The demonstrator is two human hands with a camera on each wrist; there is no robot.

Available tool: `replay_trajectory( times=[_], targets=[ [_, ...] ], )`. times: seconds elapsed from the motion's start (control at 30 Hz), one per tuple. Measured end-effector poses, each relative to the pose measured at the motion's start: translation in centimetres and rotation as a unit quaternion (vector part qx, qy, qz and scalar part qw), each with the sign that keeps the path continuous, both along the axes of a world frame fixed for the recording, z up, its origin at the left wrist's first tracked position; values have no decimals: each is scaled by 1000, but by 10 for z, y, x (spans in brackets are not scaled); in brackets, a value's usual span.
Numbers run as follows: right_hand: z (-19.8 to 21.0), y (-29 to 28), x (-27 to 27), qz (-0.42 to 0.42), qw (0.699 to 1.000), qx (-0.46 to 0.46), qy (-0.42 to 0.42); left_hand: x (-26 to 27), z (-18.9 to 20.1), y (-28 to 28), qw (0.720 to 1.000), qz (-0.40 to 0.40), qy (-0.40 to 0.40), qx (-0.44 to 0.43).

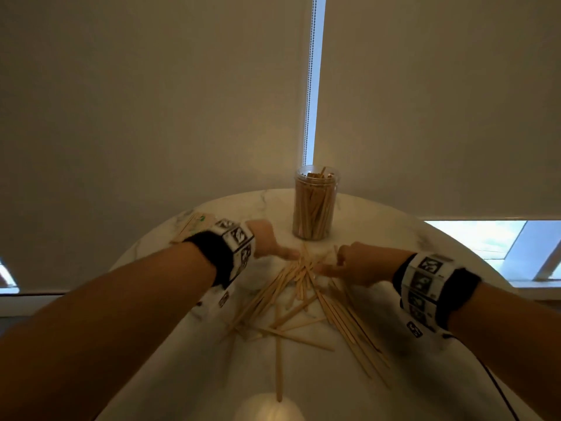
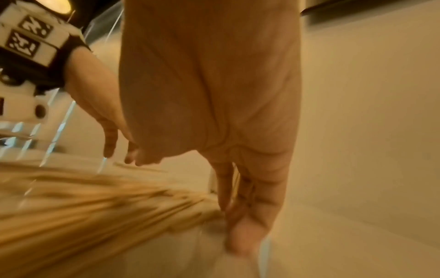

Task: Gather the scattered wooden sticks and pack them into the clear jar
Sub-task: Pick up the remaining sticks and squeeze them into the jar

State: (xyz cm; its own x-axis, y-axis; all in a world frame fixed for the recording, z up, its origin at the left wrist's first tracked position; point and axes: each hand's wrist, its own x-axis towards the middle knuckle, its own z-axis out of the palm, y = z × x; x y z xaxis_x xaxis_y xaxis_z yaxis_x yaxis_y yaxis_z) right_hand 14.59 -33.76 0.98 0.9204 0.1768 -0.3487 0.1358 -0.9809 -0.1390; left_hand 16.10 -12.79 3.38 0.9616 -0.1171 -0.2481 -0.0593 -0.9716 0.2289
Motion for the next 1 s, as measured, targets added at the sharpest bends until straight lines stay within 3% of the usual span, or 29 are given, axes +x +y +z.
replay_trajectory(
  times=[0.1,0.17,0.37,0.63,1.0],
  targets=[
    [-19,15,-22,36,999,-15,-22,-50,-29,0,989,-23,30,142],
    [-24,24,-33,59,998,-17,-33,-67,-43,-3,983,-28,18,181],
    [-6,23,-71,63,995,-6,-74,-77,-41,4,996,-29,-10,84],
    [-7,20,-106,34,998,-21,-52,-98,-50,-6,994,16,-52,90],
    [0,22,-124,19,997,-47,-55,-100,-61,-6,991,-36,-60,118]
  ],
)
